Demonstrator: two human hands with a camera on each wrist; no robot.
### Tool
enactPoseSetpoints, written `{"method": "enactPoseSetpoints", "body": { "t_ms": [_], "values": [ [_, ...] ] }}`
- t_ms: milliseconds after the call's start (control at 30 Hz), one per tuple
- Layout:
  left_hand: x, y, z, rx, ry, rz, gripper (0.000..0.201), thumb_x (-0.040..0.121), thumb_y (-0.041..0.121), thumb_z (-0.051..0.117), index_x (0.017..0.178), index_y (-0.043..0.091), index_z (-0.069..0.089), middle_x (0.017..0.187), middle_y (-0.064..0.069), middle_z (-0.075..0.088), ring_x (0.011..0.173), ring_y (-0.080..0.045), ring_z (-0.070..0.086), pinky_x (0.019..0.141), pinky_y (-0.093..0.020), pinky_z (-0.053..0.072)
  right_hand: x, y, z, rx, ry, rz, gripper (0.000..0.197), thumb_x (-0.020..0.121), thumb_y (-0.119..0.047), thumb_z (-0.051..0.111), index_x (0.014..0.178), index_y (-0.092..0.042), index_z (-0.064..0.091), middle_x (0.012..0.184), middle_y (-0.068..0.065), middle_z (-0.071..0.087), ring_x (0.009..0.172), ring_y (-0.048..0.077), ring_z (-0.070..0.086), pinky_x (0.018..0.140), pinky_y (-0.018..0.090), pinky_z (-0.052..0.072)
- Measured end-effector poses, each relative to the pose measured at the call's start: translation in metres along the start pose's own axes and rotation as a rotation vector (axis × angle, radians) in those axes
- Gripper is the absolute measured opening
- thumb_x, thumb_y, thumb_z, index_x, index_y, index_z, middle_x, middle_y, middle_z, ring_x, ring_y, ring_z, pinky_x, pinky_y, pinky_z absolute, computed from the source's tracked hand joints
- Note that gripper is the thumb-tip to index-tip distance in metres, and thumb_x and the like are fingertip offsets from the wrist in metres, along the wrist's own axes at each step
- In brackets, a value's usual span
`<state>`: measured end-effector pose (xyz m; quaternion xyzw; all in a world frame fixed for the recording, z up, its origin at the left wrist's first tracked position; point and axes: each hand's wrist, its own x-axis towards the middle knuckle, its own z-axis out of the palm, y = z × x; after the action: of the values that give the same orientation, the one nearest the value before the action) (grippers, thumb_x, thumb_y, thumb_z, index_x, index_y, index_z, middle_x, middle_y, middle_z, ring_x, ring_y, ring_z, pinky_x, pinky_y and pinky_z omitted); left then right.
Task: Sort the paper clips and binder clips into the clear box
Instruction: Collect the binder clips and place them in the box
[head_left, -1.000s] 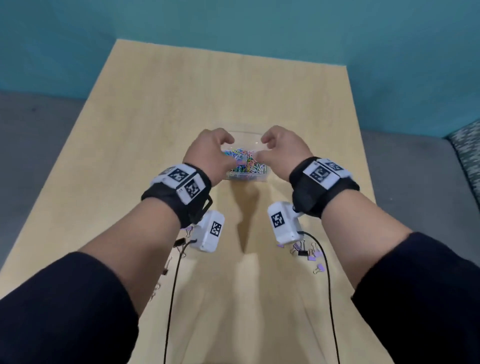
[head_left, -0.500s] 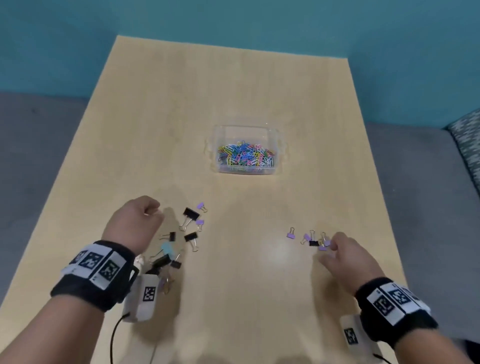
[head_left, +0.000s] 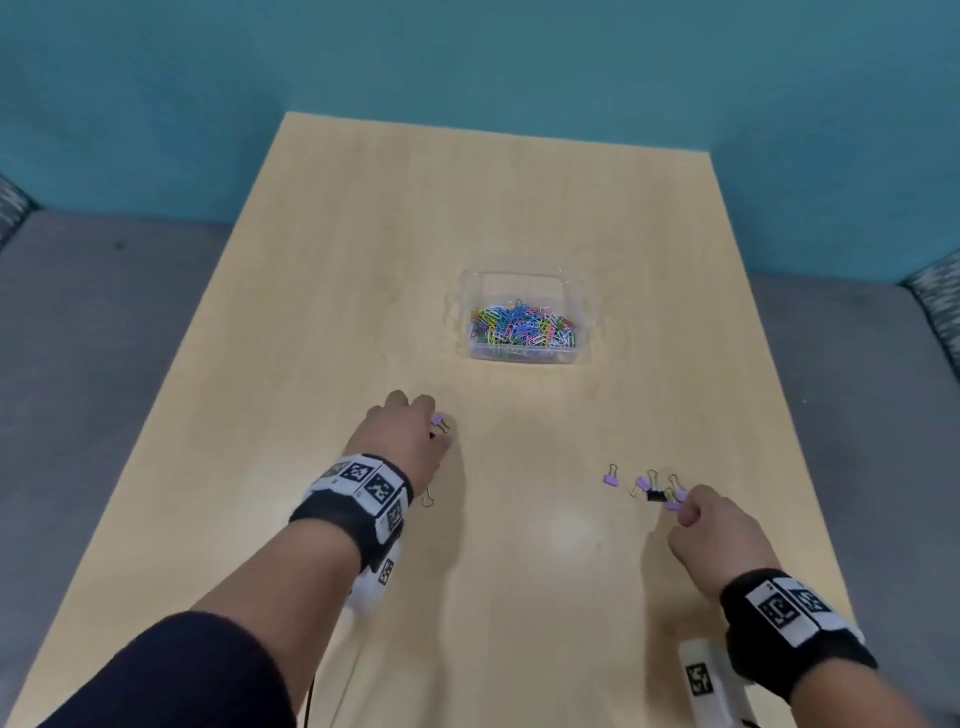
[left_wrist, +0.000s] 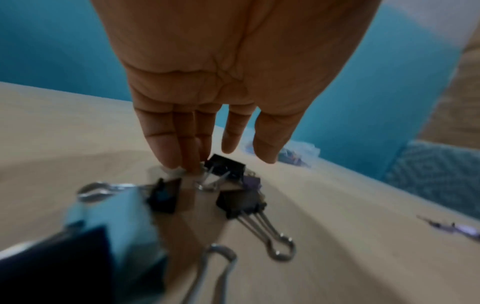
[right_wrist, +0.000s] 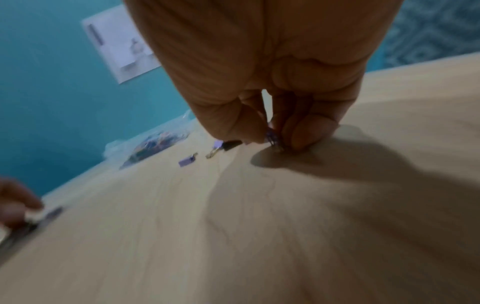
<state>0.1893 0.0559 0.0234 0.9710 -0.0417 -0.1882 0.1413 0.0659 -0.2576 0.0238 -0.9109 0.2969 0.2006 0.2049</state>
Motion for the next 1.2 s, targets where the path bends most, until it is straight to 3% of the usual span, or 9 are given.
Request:
{"method": "enactPoseSetpoints", "body": {
  "t_ms": [167, 300, 433, 500, 600, 700, 767, 900, 1200],
  "values": [
    [0.015, 0.009, 0.01, 0.098, -0.004, -0.003, 0.01, 0.086, 0.024, 0.048, 0.088, 0.017, 0.041, 0.095, -0.007, 0.047, 0.079, -0.025, 0.046, 0.062, -0.032, 0.038, 0.001, 0.014, -0.006, 0.231, -0.053, 0.044, 0.014, 0.073, -0.002, 0.054, 0.08, -0.014, 0.057, 0.074, -0.015, 0.053, 0.061, 0.017, 0.054, 0.053, 0.026, 0.037],
    [0.013, 0.003, -0.004, -0.093, 0.124, -0.071, 0.02, 0.084, 0.036, 0.055, 0.085, 0.017, 0.051, 0.084, -0.004, 0.055, 0.07, -0.024, 0.054, 0.06, -0.031, 0.041, 0.007, 0.034, -0.012, 1.019, -0.076, 0.228, 0.012, 0.083, 0.01, 0.053, 0.08, -0.001, 0.055, 0.069, 0.014, 0.059, 0.057, 0.023, 0.052, 0.056, 0.034, 0.048],
    [0.009, -0.015, -0.014, -1.131, 0.004, -0.393, 0.017, 0.085, 0.014, 0.064, 0.086, -0.001, 0.057, 0.074, -0.018, 0.062, 0.059, -0.028, 0.061, 0.067, -0.044, 0.055, 0.013, 0.048, -0.02, 1.515, -0.061, 0.361, 0.024, 0.086, 0.016, 0.034, 0.086, 0.003, 0.054, 0.073, 0.017, 0.055, 0.063, 0.026, 0.053, 0.056, 0.029, 0.057],
    [0.011, -0.023, -0.016, -1.401, -0.063, -0.484, 0.005, 0.086, 0.0, 0.056, 0.089, -0.003, 0.053, 0.081, -0.021, 0.057, 0.059, -0.027, 0.058, 0.057, -0.033, 0.053, 0.02, 0.047, -0.024, 1.459, -0.047, 0.375, 0.031, 0.082, 0.017, 0.027, 0.089, 0.002, 0.054, 0.078, 0.017, 0.053, 0.06, 0.022, 0.046, 0.045, 0.023, 0.047],
    [0.019, -0.025, -0.017, -1.317, -0.07, -0.489, 0.009, 0.084, -0.001, 0.047, 0.089, 0.003, 0.052, 0.075, -0.018, 0.059, 0.052, -0.02, 0.046, 0.042, -0.022, 0.033, 0.031, 0.037, -0.026, 1.166, -0.041, 0.273, 0.017, 0.091, 0.0, 0.039, 0.091, -0.005, 0.055, 0.073, 0.013, 0.053, 0.055, 0.017, 0.04, 0.047, 0.026, 0.033],
    [0.026, -0.018, -0.013, -0.919, -0.006, -0.371, 0.008, 0.086, 0.015, 0.051, 0.085, 0.007, 0.054, 0.068, -0.012, 0.059, 0.047, -0.019, 0.043, 0.045, -0.023, 0.031, 0.036, 0.022, -0.023, 0.31, -0.04, 0.02, 0.022, 0.089, -0.041, 0.057, 0.092, -0.02, 0.05, 0.077, -0.001, 0.059, 0.062, 0.013, 0.051, 0.052, 0.027, 0.033],
    [0.027, -0.007, -0.01, -0.487, 0.005, -0.244, 0.023, 0.084, 0.039, 0.056, 0.087, 0.017, 0.052, 0.07, -0.004, 0.064, 0.054, -0.021, 0.056, 0.051, -0.027, 0.04, 0.038, 0.012, -0.021, -0.004, -0.046, -0.045, 0.027, 0.087, -0.045, 0.058, 0.092, -0.023, 0.043, 0.076, -0.001, 0.06, 0.064, 0.015, 0.055, 0.051, 0.029, 0.036],
    [0.036, 0.012, 0.005, 0.017, -0.086, -0.02, 0.031, 0.083, 0.045, 0.057, 0.093, 0.021, 0.041, 0.081, -0.001, 0.059, 0.069, -0.022, 0.058, 0.058, -0.032, 0.044, 0.047, 0.005, -0.022, 0.018, -0.062, -0.018, 0.017, 0.092, -0.029, 0.054, 0.083, -0.016, 0.046, 0.074, 0.005, 0.061, 0.061, 0.019, 0.054, 0.052, 0.03, 0.04],
    [0.044, 0.025, 0.015, -0.024, -0.039, 0.0, 0.016, 0.082, 0.016, 0.058, 0.08, 0.016, 0.042, 0.084, -0.008, 0.054, 0.07, -0.027, 0.054, 0.055, -0.03, 0.035, 0.052, 0.013, -0.026, -0.023, -0.149, -0.103, 0.012, 0.084, -0.016, 0.056, 0.083, -0.021, 0.045, 0.079, 0.0, 0.058, 0.061, 0.016, 0.049, 0.054, 0.028, 0.039]
  ]
}}
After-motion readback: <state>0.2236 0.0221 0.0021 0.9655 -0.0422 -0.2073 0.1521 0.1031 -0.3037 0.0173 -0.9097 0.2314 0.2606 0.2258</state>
